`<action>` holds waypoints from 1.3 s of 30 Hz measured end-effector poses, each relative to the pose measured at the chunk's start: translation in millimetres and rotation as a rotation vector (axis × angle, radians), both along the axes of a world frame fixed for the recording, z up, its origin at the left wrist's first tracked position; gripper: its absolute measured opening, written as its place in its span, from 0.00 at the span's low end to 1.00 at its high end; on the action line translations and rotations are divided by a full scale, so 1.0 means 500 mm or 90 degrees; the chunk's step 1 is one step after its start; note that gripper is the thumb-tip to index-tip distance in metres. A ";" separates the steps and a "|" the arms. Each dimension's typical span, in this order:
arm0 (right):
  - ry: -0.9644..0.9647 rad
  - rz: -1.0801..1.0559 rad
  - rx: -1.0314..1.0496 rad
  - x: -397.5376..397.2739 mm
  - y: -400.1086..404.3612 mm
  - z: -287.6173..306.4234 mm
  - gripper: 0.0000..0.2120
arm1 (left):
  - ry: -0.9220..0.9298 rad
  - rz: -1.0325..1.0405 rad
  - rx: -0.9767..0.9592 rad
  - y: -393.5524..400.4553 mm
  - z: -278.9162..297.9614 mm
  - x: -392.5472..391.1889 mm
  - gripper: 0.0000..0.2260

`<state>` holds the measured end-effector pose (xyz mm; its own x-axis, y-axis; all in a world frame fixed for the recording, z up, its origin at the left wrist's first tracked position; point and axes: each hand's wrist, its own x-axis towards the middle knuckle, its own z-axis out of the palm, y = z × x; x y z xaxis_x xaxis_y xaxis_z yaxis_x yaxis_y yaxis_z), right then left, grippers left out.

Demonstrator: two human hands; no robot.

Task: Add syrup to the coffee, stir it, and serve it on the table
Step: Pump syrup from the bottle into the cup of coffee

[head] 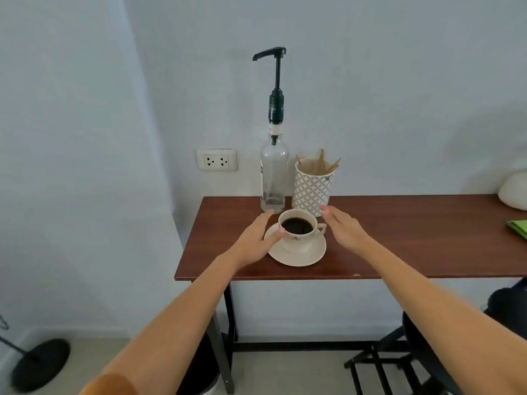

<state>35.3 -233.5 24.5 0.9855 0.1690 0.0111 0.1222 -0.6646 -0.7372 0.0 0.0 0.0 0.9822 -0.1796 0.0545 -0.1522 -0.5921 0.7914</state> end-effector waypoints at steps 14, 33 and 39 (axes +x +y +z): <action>0.136 0.121 0.332 0.047 -0.005 -0.083 0.17 | -0.092 0.129 -0.091 -0.111 -0.064 0.025 0.40; 0.089 0.296 0.270 0.082 0.039 0.094 0.18 | -0.270 0.225 -0.180 -0.067 0.055 0.047 0.41; 0.059 0.307 0.289 0.105 0.101 0.195 0.17 | -0.281 0.236 -0.159 -0.004 0.160 0.077 0.40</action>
<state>87.9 -183.0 121.9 0.8012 0.5893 0.1045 0.2513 -0.1727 -0.9524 38.3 -2.2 79.9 0.8521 0.2388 0.4658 -0.3166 -0.4736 0.8219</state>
